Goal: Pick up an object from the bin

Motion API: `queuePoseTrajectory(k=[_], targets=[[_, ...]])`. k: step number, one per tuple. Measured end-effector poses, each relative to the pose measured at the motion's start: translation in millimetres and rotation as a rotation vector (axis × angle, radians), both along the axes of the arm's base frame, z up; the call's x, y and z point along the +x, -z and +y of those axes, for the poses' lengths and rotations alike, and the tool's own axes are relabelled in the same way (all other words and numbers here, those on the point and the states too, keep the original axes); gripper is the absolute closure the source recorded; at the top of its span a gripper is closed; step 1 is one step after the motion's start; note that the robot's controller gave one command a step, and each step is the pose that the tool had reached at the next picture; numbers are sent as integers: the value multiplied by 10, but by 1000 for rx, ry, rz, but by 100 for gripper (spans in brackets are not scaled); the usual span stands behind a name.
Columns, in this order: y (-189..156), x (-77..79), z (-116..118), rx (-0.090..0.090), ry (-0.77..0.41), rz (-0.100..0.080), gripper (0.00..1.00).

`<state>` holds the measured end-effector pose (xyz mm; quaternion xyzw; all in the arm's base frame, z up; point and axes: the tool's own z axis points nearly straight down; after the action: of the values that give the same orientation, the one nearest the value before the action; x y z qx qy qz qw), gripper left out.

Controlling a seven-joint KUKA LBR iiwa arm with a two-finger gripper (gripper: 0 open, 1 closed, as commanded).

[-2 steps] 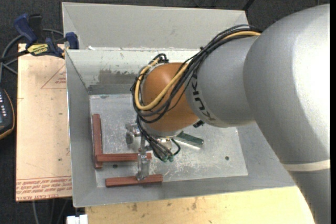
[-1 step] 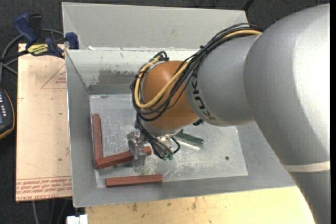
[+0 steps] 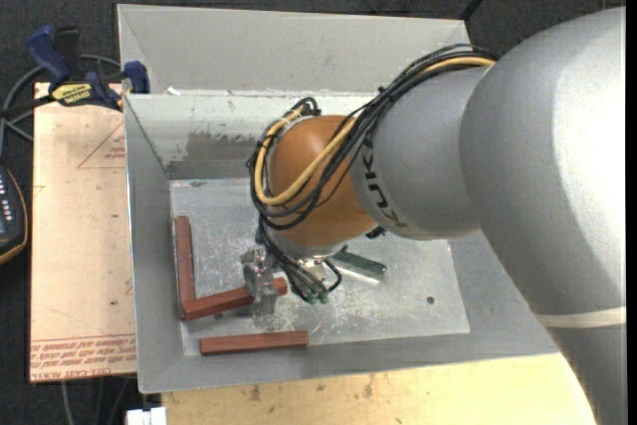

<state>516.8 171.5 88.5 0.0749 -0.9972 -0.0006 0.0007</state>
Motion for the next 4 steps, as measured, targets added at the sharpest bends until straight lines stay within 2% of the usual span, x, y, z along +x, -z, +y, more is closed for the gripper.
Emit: queuePoseTrajectory(k=[4], targets=[[1, 1, -4, 0, 1, 0, 100]])
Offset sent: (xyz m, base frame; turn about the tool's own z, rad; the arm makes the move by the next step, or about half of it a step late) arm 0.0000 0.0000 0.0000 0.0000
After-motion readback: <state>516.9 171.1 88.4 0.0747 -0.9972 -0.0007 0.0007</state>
